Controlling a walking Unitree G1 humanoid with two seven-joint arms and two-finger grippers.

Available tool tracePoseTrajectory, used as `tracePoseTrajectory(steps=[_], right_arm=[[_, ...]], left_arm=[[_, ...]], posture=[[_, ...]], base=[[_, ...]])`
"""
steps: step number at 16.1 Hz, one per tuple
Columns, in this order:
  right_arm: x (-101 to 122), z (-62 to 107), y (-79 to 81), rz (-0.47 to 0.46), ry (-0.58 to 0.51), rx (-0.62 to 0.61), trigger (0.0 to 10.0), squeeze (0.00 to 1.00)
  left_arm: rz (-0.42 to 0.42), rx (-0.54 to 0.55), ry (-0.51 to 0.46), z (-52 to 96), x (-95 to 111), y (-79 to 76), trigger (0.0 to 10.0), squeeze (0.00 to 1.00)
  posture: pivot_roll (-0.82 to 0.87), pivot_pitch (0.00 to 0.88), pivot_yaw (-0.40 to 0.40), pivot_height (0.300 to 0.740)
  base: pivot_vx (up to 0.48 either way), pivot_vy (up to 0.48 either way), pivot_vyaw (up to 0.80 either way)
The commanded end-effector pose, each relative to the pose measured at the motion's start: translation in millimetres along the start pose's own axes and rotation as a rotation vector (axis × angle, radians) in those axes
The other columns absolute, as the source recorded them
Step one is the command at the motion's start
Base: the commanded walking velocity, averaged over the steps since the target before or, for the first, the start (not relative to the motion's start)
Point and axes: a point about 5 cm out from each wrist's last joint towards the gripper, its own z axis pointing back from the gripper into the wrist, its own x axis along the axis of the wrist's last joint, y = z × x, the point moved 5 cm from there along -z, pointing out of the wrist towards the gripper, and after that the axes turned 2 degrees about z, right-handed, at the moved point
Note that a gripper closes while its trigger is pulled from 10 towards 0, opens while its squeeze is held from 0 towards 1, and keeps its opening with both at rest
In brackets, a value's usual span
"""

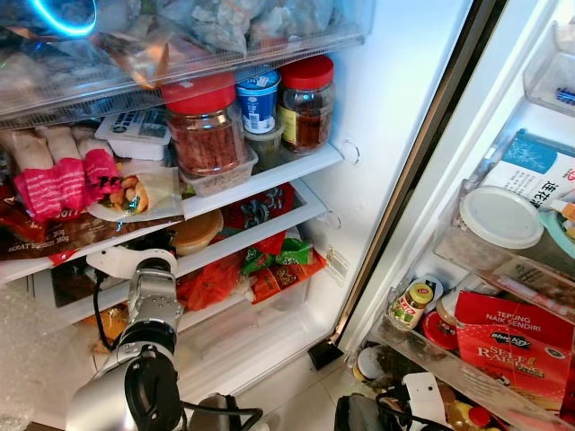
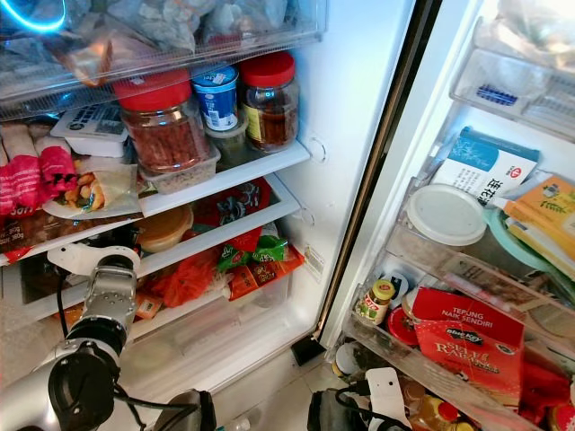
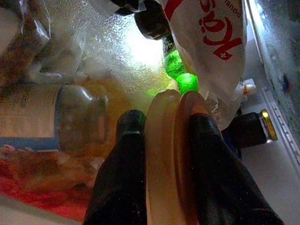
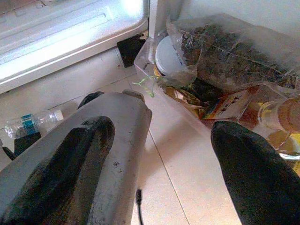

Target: Restocking fridge

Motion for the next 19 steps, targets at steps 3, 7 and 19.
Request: tracePoseTrajectory(steps=[3,7,19], right_arm=[[-27,5.5,0.1,-0.007,0.081,0.001,10.0,0.00],[-27,5.7,0.3,-0.006,0.080,0.002,10.0,0.00],[-28,6.1,-0.3,-0.011,0.077,0.000,10.0,0.00]], left_arm=[[0.067,0.022,0.016,2.5,-10,4.1,10.0,0.00],[0.113,0.057,0.036,6.6,-19,13.6,10.0,0.00],[0.119,0.037,-0.030,-3.8,5,4.9,10.0,1.00]], posture=[[-0.15,0.132,-0.045,0.632],[-0.15,0.132,-0.043,0.632],[-0.16,0.140,-0.048,0.632]], base=[[0.000,0.000,0.00],[0.000,0.000,0.00],[0.000,0.000,0.00]])
